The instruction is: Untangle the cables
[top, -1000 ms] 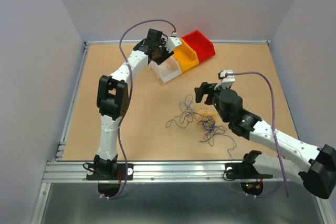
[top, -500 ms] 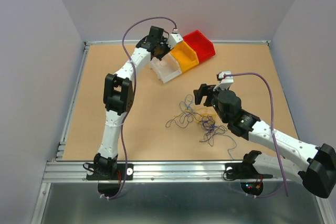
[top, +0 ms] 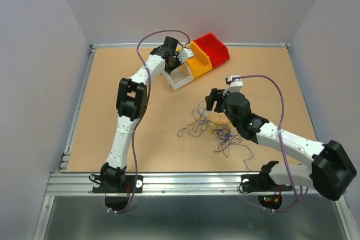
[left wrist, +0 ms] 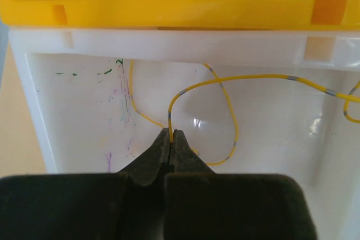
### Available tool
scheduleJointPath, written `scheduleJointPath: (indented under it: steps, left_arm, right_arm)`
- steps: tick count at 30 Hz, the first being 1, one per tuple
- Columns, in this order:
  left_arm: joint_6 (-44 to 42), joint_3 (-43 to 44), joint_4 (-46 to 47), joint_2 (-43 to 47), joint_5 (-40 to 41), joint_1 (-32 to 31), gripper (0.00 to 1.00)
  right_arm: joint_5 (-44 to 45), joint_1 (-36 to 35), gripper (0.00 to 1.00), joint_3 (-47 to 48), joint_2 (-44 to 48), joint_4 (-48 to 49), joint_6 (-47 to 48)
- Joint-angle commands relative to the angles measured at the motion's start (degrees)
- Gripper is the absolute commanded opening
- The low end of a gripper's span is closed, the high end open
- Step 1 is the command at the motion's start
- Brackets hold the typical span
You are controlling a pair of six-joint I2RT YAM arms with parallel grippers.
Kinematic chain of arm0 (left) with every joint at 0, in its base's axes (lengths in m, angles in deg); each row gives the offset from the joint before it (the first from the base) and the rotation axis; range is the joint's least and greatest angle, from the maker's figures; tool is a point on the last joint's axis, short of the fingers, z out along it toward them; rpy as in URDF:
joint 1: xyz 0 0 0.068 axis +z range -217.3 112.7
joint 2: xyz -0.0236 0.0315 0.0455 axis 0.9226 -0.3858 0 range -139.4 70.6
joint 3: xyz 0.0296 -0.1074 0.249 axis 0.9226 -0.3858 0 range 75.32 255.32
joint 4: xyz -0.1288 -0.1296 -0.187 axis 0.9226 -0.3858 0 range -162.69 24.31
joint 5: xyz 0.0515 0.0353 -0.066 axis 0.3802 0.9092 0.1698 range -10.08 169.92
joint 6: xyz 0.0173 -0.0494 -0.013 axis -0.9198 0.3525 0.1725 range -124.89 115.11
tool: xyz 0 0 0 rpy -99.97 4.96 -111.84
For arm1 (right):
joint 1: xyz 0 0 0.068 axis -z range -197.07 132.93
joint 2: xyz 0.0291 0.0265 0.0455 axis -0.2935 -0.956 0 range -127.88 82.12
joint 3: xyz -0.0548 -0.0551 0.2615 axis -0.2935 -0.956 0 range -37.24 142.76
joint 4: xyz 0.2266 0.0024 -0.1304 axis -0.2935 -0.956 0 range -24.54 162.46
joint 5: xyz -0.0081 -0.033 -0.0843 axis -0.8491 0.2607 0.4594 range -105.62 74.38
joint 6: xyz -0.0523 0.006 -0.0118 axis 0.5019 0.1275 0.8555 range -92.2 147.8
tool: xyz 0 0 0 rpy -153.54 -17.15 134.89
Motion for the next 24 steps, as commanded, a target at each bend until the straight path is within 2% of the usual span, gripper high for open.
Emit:
scheduleJointPath:
  steps: [1, 3, 6, 9, 12, 16, 20, 24]
  left_arm:
    - [0.9, 2.3, -1.1, 0.6, 0.5, 0.4, 0.00]
    - [1.7, 1.0, -0.7, 0.9, -1.5, 0.4, 0.00]
    - [2.9, -0.9, -0.3, 2.3, -4.8, 0.4, 0.00]
    - [5.8, -4.8, 0.3, 4.7, -12.5, 0.4, 0.00]
    - [11.8, -11.1, 4.2, 8.7, -15.7, 0.1, 0.00]
    - [19.2, -22.4, 12.6, 14.7, -16.2, -0.2, 0.00]
    - [22.0, -23.1, 15.4, 16.6, -14.8, -0.2, 0.00]
    - [22.7, -20.4, 13.7, 14.8, -14.8, -0.2, 0.00]
  right_arm:
    - [-11.2, 7.9, 0.72, 2.3, -6.4, 11.4, -2.7]
    - [-13.9, 11.4, 0.67, 5.5, -12.2, 13.8, -3.5]
    - [-16.2, 12.7, 0.66, 11.0, -18.8, 15.5, -3.6]
    - [-18.7, 13.4, 0.68, 18.2, -27.1, 15.5, -4.7]
    - [-17.7, 14.3, 0.69, 21.9, -33.0, 16.2, -7.6]
    - [-19.7, 15.3, 0.68, 25.8, -38.6, 18.3, -9.0]
    - [-22.1, 15.3, 0.67, 29.9, -43.5, 18.3, -9.9]
    - [-23.7, 15.3, 0.67, 31.7, -46.4, 18.2, -11.1]
